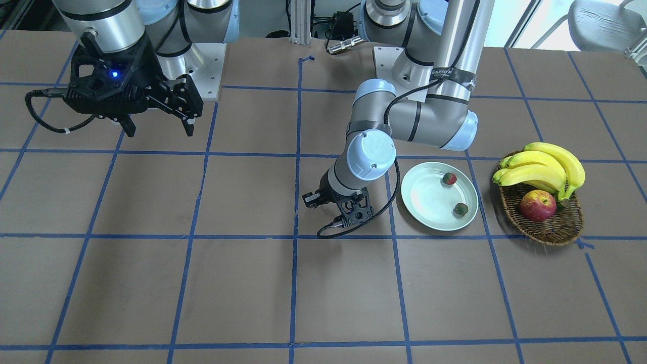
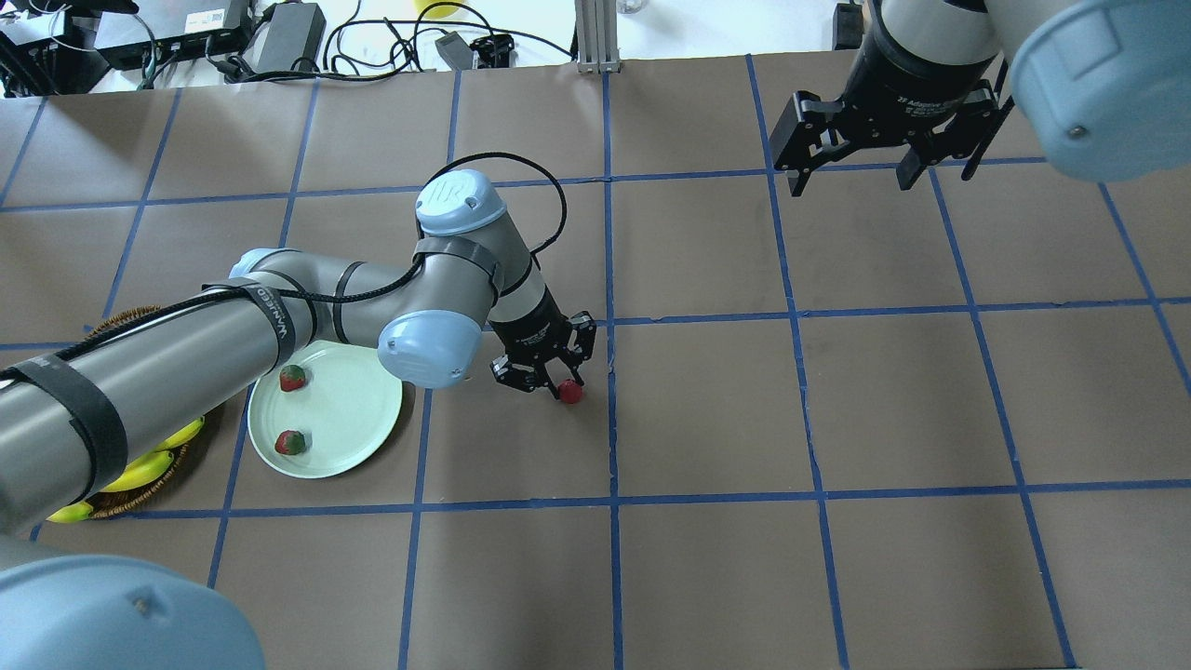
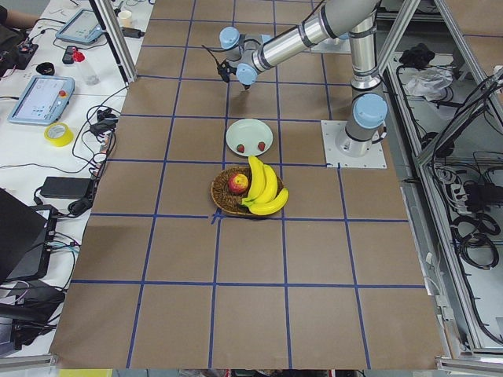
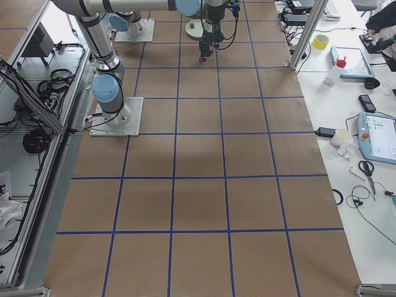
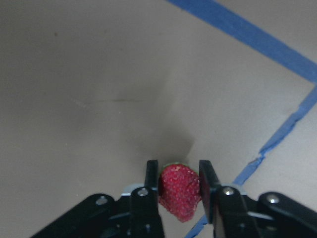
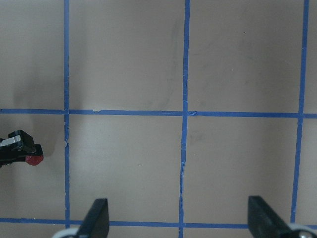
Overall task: Collect all strawberries into plate
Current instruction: 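Lower the left gripper onto the last strawberry, close and lift, then carry the strawberry with the left gripper onto the plate and release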
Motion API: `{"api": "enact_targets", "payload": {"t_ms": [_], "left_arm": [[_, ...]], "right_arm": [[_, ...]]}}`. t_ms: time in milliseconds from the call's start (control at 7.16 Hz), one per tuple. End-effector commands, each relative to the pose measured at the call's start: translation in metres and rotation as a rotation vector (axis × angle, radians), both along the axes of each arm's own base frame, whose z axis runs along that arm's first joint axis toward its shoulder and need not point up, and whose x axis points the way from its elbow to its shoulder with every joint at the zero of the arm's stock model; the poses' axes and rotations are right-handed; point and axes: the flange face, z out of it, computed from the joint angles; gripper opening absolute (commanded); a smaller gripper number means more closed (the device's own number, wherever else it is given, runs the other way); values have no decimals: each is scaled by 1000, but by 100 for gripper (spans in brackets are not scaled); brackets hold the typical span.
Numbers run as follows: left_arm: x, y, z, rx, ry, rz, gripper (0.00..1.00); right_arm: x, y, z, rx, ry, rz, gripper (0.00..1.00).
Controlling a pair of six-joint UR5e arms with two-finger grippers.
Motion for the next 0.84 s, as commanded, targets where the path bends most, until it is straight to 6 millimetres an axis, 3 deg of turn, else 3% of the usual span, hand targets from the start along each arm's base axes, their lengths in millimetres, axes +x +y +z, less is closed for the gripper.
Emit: {"api": "enact_targets", "payload": {"t_ms": [0,140,279,559,698], "left_arm": [[59,-50,68,-23,-125,-44,0],[107,-61,96,12,-174,-89,0],[147,-61,101,22,-226,-182,0],[196,-51,71,88,-203,-219,0],[217,-32,42,151,-192,-241,0]], "right_arm": [[0,0,0,0,0,0,100],[0,0,0,0,0,0,100],[0,0,0,1,0,0,100],[0,0,-1,3,2,-2,100],[0,0,-1,3,2,-2,100]]}}
